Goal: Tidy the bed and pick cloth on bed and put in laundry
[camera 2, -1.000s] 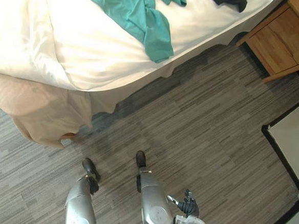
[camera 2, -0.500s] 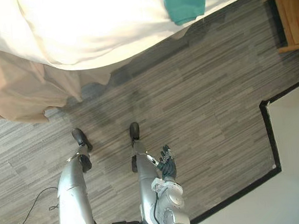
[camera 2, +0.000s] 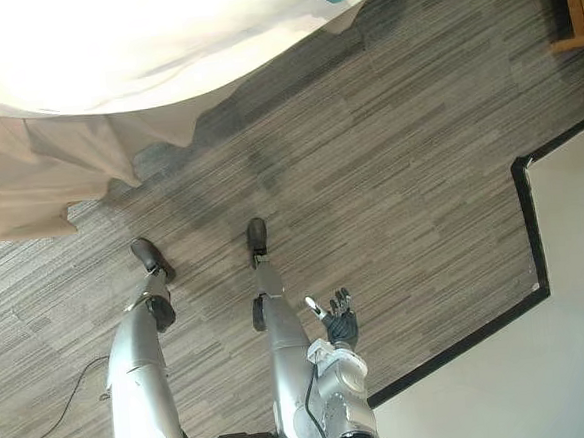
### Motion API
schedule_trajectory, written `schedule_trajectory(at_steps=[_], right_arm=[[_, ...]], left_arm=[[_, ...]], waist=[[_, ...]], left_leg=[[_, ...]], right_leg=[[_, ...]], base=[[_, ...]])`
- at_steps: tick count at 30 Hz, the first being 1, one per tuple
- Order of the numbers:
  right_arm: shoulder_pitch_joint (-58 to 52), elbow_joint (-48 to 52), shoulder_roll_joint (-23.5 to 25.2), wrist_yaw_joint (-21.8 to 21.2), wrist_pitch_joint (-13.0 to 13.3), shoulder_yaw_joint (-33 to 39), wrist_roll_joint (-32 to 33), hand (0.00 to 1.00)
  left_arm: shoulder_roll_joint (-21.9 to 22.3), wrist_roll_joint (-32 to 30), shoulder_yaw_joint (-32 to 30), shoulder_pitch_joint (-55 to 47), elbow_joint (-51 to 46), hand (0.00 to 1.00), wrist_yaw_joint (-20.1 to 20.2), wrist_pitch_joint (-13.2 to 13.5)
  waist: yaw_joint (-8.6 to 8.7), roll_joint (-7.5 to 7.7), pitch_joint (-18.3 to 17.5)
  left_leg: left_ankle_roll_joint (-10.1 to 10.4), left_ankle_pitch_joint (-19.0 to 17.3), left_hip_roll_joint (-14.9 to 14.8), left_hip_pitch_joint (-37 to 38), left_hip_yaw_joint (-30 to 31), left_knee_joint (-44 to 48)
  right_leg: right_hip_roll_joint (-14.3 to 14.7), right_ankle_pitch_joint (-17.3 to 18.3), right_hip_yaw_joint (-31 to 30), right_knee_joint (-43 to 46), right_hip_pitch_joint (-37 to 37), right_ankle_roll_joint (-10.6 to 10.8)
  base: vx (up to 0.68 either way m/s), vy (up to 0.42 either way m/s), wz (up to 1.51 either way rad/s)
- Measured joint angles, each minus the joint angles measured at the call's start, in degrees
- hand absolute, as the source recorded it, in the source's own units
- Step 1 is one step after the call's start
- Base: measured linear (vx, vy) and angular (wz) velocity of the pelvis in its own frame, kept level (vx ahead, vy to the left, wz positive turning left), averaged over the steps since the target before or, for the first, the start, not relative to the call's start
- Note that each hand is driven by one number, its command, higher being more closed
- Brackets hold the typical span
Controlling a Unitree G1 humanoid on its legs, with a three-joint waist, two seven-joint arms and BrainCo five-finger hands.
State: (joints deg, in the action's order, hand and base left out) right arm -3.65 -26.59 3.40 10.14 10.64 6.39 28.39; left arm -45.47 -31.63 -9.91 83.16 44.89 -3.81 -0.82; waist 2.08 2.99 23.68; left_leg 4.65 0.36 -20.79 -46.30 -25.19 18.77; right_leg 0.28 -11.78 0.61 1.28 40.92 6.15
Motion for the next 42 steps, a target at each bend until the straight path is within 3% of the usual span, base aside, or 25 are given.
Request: schedule_trajectory(at_steps=[3, 7, 13, 15, 16, 22, 25, 29, 36, 42], right_arm=[[1.2, -2.9, -0.1, -0.3, 0.1, 0.6, 0.5, 0.00], [1.0, -6.2, -0.4, -2.0, 0.3, 0.5, 0.4, 0.00], [-4.2, -10.8, -4.2, -3.7, -0.4, -0.8, -2.8, 0.00], [-6.8, -11.0, -4.7, -3.8, -1.1, -0.9, -4.2, 0.00], [-7.2, -11.1, -4.8, -3.8, -1.2, -0.9, -4.4, 0.00], [-7.0, -18.1, -5.7, -4.3, -3.3, 0.2, -8.6, 0.00], [-5.9, -22.0, -6.3, -6.2, -4.9, 1.8, -10.2, 0.00], [-5.6, -24.4, -6.6, -7.6, -7.2, 3.1, -13.1, 0.00], [-6.1, -23.8, -6.8, -8.9, -8.6, 1.0, -15.3, 0.00], [-6.5, -23.8, -6.6, -8.9, -8.3, 0.5, -15.2, 0.00]], left_arm=[[-0.1, 0.3, 1.4, -4.8, -1.7, 1.00, 0.3, 1.1], [1.5, 5.3, 2.2, -16.7, -1.9, 1.00, -1.2, 3.1], [5.8, 9.8, 3.4, -41.2, -2.6, 1.00, -2.8, 4.4], [7.9, 11.0, 3.3, -51.3, -7.1, 1.00, -4.2, 4.4], [8.5, 11.4, 3.2, -53.9, -8.6, 0.00, -4.7, 4.4], [19.4, 12.6, -2.1, -78.0, -22.1, 0.00, -8.5, 3.9], [26.1, 12.5, -3.7, -87.3, -28.0, 0.00, -8.5, 3.4], [33.1, 12.6, -3.7, -94.4, -28.0, 0.00, -8.0, 3.4], [42.0, 16.6, -3.6, -95.8, -18.2, 0.00, -5.4, 6.2], [44.6, 24.5, -3.3, -95.8, -12.6, 0.00, -3.1, 8.6]], waist=[[0.01, -0.17, -2.0], [0.39, -0.41, -2.9], [-0.28, -1.07, -8.9], [-1.19, -2.10, -11.9], [-1.71, -2.32, -12.7], [-3.75, -3.06, -18.6], [-4.48, -3.07, -19.3], [-5.20, -2.99, -19.8], [-4.36, -3.18, -21.3], [-3.84, -2.96, -22.2]], left_leg=[[0.3, 0.7, -0.3, 0.6, 0.2, 0.2], [0.4, 0.8, 0.0, 7.9, 0.1, -0.4], [1.4, 2.0, 4.0, 23.5, -0.2, -8.7], [1.5, 3.5, 6.2, 28.2, 0.1, -13.1], [1.5, 3.8, 6.6, 29.2, 0.1, -14.2], [1.5, 6.0, 10.5, 36.7, 4.5, -21.0], [1.2, 7.0, 12.1, 38.9, 7.0, -23.2], [1.1, 6.9, 12.9, 41.1, 8.8, -23.3], [0.8, 6.1, 13.6, 44.8, 9.3, -23.7], [0.8, 5.6, 14.3, 45.7, 9.9, -23.7]], right_leg=[[0.4, 0.0, 0.1, -1.0, -1.1, 0.0], [0.3, 1.2, 0.5, -0.9, -8.2, -0.7], [-1.8, 6.4, 2.4, 1.6, -20.0, -2.1], [-3.0, 8.2, 3.6, 2.2, -23.4, -2.0], [-3.2, 8.4, 3.7, 2.2, -24.0, -1.9], [-5.3, 11.1, 8.3, 1.5, -32.0, -1.5], [-5.9, 11.5, 10.5, 0.6, -35.2, -1.2], [-6.4, 11.8, 12.1, 0.0, -38.4, -0.9], [-7.2, 13.3, 12.8, 0.1, -42.1, -0.2], [-8.0, 14.4, 13.8, 1.0, -43.3, 0.7]], base=[[-0.03, -0.076, 0.01], [0.02, -0.066, 0.11], [0.11, -0.011, 0.28], [0.12, 0.021, 0.37], [0.09, 0.020, 0.29], [0.09, 0.040, 0.44], [0.05, 0.056, 0.43], [0.00, 0.036, 0.24], [-0.01, 0.014, 0.03], [0.05, 0.013, 0.09]])
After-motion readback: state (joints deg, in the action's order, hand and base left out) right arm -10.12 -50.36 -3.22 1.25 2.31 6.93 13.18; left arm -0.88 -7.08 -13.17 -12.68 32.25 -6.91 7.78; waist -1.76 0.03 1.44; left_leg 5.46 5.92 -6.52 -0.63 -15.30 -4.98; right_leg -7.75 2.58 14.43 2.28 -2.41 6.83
